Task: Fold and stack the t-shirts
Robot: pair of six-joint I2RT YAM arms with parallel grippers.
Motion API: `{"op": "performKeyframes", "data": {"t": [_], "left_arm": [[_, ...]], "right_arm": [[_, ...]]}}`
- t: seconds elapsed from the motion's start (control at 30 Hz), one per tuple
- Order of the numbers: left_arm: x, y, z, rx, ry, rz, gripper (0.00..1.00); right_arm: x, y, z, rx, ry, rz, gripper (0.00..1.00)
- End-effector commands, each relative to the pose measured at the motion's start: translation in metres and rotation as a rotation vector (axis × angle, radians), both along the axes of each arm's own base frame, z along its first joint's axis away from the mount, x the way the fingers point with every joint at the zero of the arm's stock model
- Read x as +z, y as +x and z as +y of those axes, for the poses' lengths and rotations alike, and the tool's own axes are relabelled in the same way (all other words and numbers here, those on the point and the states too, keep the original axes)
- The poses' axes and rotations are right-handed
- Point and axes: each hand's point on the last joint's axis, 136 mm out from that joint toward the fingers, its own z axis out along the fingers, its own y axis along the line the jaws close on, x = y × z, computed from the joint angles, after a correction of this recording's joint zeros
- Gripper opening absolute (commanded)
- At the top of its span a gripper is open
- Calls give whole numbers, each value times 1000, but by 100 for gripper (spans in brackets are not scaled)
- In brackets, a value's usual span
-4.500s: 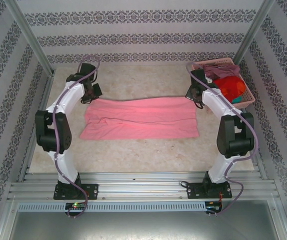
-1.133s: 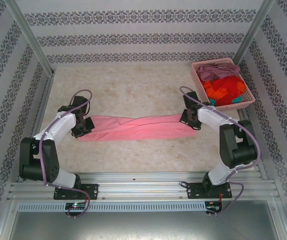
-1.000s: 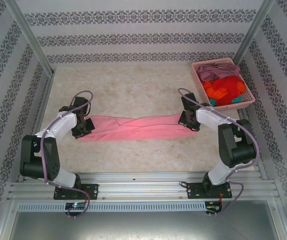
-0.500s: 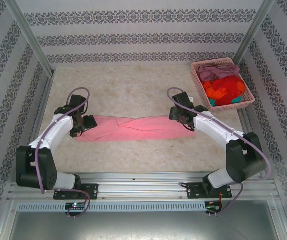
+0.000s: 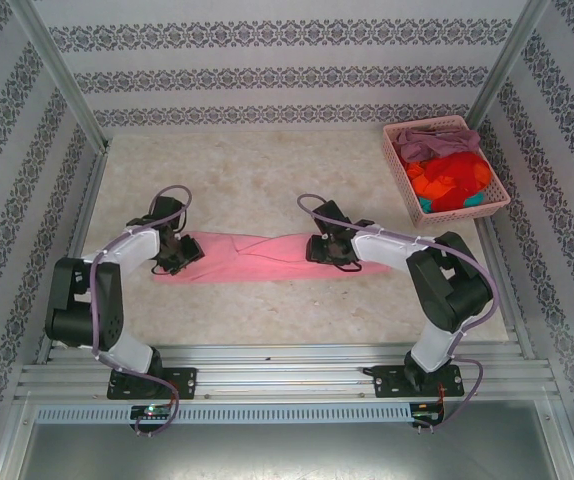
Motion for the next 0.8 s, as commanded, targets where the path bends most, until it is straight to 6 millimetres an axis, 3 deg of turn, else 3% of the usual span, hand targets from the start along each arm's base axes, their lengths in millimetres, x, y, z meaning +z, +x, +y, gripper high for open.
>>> {"op": "performKeyframes", "data": {"t": [0.0,0.1,0.2,0.4,0.47,0.63,0.77], "left_arm": [[-18,6,10,21,13,5,45],[-33,24,14,14,12,30,45],[-33,56,20,0,37,33,45],[-25,142,29,-49,115,-11,48],[-29,171,31,-65,131,-18,50],[-44,229,30,-88,135,-25,59],[-43,268,30,-106,146,-54,72]], "right_arm": [[-5,-1,-1,-14,15,11,45],[-5,3,-1,-9,3,10,45],[-13,2,0,-7,4,37,45],[-30,-22,25,37,51,105,45],[-32,-26,41,70,77,108,45],[-24,-31,105,235,143,107,46],[-11,-30,149,352,191,113,46]]}}
